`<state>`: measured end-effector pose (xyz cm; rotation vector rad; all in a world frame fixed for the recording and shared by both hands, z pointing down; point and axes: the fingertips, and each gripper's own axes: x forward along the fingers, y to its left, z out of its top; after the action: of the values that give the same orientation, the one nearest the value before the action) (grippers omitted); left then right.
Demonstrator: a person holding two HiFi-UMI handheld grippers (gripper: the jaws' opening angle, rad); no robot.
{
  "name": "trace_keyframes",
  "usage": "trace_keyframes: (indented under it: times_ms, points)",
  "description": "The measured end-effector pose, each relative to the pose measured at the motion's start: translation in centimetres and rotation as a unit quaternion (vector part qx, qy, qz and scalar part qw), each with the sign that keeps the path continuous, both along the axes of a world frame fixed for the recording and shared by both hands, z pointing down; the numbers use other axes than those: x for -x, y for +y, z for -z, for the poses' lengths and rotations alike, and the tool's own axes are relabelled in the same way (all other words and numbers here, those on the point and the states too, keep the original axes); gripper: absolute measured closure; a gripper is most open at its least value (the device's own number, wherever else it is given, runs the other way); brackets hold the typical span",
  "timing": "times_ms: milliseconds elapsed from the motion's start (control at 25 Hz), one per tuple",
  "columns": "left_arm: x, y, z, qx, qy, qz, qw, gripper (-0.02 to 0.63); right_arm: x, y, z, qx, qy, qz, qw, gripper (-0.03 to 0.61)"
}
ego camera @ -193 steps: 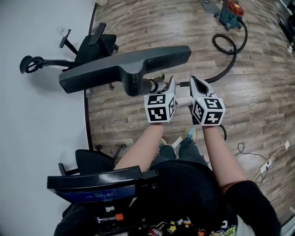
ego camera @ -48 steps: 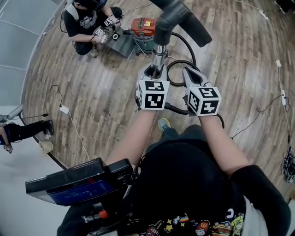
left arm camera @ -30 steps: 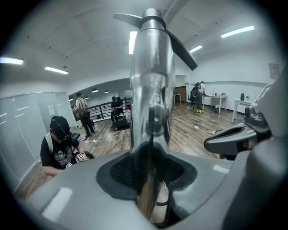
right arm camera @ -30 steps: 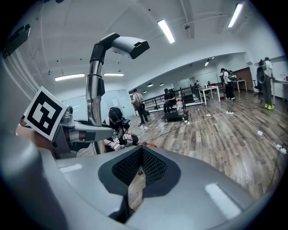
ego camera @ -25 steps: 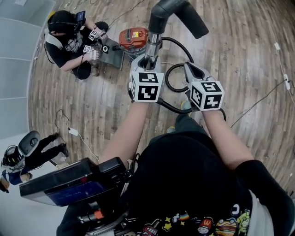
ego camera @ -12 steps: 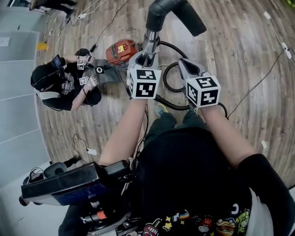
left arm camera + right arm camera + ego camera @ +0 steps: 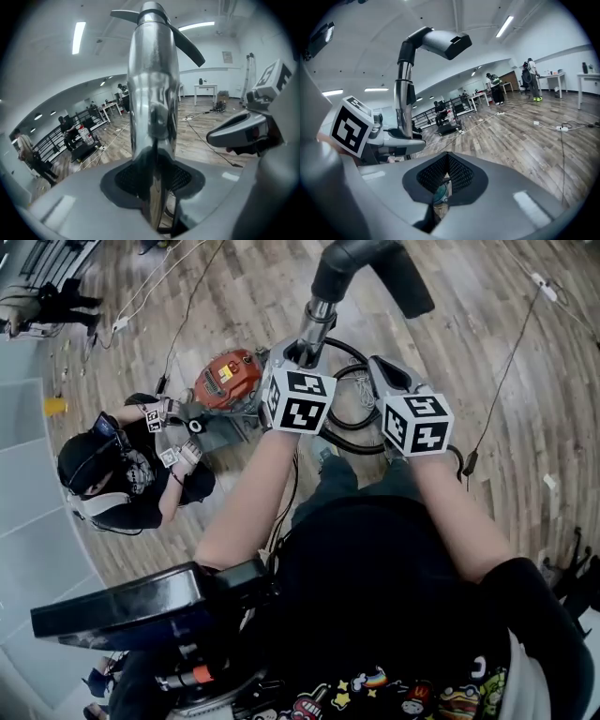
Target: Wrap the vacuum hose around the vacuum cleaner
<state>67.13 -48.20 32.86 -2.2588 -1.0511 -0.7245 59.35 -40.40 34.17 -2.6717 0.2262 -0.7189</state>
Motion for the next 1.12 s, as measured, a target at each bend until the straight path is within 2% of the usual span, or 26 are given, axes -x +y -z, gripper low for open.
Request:
trace_keyframes:
  times_ms: [240,400,560,760,960,1120]
  points:
    - [-3.0,-1.6,-2.5,-0.025,0.002,-0.104,0.9942,0.468,-1.4,-1.9,-0.5,0.019,-0.015,-0.084,0.996,0.555]
    - [-4.9,-1.8,-5.1,-0.04,-0.005,-0.138,0.9896,0.468,-1.7,-2.5,-2.2,0.024,-0.035,-0.114,0.993,0.555]
    - [-6.5,-1.6,-8.7,-0.042,-0.028,-0.142,0.9887,0.469,-2.3,-3.3,-5.6,0.028,-0.065,-0.108,0.992,0.555]
    - [-8.7,-1.4,-15.7,-0.037,-0.043,-0.12,0.9911,0.469,-4.4,-2.9,-11.4,0.037,-0.075,-0.087,0.993,0.555]
    - [-11.3,-1.6,-26.4,-0.042,-0.041,-0.091,0.9941,0.468,-7.0,-1.8,-21.3,0.038,-0.077,-0.07,0.994,0.555]
    - [-12.9,0.0,-36.5,-0.048,-0.03,-0.094,0.9939,0.469,-8.6,-1.0,-30.9,0.034,-0.079,-0.062,0.994,0.555]
